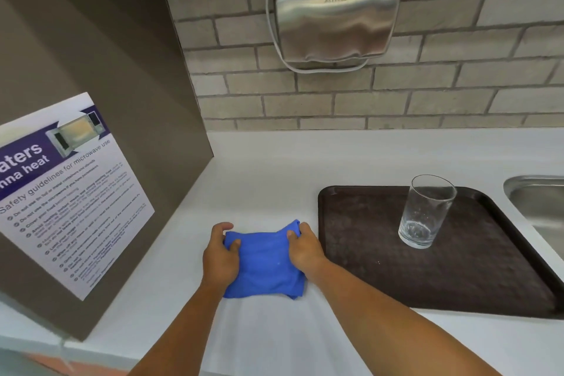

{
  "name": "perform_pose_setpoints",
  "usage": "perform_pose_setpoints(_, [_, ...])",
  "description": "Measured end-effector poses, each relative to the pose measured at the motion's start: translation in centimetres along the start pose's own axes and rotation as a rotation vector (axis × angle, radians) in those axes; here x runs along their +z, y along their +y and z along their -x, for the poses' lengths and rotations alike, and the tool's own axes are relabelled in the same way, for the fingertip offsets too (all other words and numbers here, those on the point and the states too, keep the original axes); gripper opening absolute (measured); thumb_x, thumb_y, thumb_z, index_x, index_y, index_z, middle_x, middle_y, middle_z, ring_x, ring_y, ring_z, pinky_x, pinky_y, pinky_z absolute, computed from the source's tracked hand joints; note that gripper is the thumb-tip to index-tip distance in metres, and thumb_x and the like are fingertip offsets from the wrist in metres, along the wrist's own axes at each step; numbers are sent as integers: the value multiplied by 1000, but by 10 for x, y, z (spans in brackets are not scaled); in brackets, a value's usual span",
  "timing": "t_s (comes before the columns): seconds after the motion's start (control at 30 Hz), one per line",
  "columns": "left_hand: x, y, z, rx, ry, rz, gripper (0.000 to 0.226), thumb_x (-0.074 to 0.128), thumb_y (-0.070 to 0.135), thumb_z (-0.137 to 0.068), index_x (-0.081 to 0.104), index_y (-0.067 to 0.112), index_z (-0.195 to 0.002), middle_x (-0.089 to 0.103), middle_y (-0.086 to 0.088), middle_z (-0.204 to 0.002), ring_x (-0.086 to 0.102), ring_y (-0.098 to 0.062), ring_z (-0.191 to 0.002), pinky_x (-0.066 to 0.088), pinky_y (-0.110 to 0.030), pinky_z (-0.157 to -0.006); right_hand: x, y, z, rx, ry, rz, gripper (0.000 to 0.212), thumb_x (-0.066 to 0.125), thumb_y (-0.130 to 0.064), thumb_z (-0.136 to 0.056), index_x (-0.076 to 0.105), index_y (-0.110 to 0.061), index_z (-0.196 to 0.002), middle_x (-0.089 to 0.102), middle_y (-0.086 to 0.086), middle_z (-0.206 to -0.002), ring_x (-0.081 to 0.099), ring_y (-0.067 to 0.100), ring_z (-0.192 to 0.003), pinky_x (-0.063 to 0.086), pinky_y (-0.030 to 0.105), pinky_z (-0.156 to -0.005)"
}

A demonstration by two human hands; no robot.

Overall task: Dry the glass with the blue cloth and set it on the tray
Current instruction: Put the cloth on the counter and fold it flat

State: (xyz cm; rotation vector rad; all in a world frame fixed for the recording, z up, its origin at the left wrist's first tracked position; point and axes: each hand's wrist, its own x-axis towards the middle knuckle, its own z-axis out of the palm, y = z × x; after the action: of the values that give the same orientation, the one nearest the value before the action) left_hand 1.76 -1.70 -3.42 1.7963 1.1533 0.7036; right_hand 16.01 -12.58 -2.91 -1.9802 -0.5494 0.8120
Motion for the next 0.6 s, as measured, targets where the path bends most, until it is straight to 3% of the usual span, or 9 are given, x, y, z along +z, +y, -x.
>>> perform_pose_setpoints(0.17, [13,-13,-2,97,16,-183,24,51,8,-94,55,17,-116,60,-4,-109,57,-22,-94,41,-29,-80,-3,-1,0,-76,8,299,37,54,-12,-97,37,-9,-129,48,-1,-79,48,10,-64,40,25,-55])
perform_pose_setpoints(0.23, [13,-13,-3,121,14,-311,30,52,13,-94,55,18,-124,56,-6,-118,55,-22,-95,41,-31,-81,-2,-1,8,-155,31,526,58,57,-11,-94,28,-9,-144,54,8,-111,60,21,-90,45,28,-66])
perform_pose_setpoints(0.3, [15,-16,-3,189,72,-540,36,56,17,-92,59,18,-128,55,-12,-123,57,-30,-102,44,-39,-85,3,2,16,-276,81,825,73,57,-18,-95,16,-12,-155,34,15,-148,47,33,-126,44,36,-92])
perform_pose_setpoints(0.37, [18,-16,-3,334,109,-752,36,55,19,-90,65,16,-124,59,-15,-128,57,-36,-113,43,-49,-90,8,2,22,-425,69,1079,69,46,-30,-101,12,-13,-159,14,13,-164,19,38,-148,24,50,-115])
perform_pose_setpoints(0.47, [21,-6,-1,523,-92,-894,57,25,35,-92,59,16,-132,53,-9,-144,46,-32,-136,25,-51,-109,12,8,20,-532,-108,1199,67,24,-44,-105,8,-10,-160,1,9,-170,-6,29,-155,-11,55,-120])
perform_pose_setpoints(0.53, [24,-1,3,546,-256,-953,82,-4,50,-87,39,18,-148,30,-2,-160,21,-24,-149,5,-47,-118,10,14,18,-470,-211,1188,76,18,-55,-102,-1,-10,-160,-5,6,-170,-12,24,-155,-17,52,-120])
perform_pose_setpoints(0.6, [23,-4,5,446,-360,-969,102,-23,62,-75,21,18,-155,12,0,-165,5,-21,-152,0,-48,-120,6,19,18,-405,-249,1176,87,15,-66,-97,-8,-11,-160,-11,5,-170,-15,21,-155,-18,53,-120])
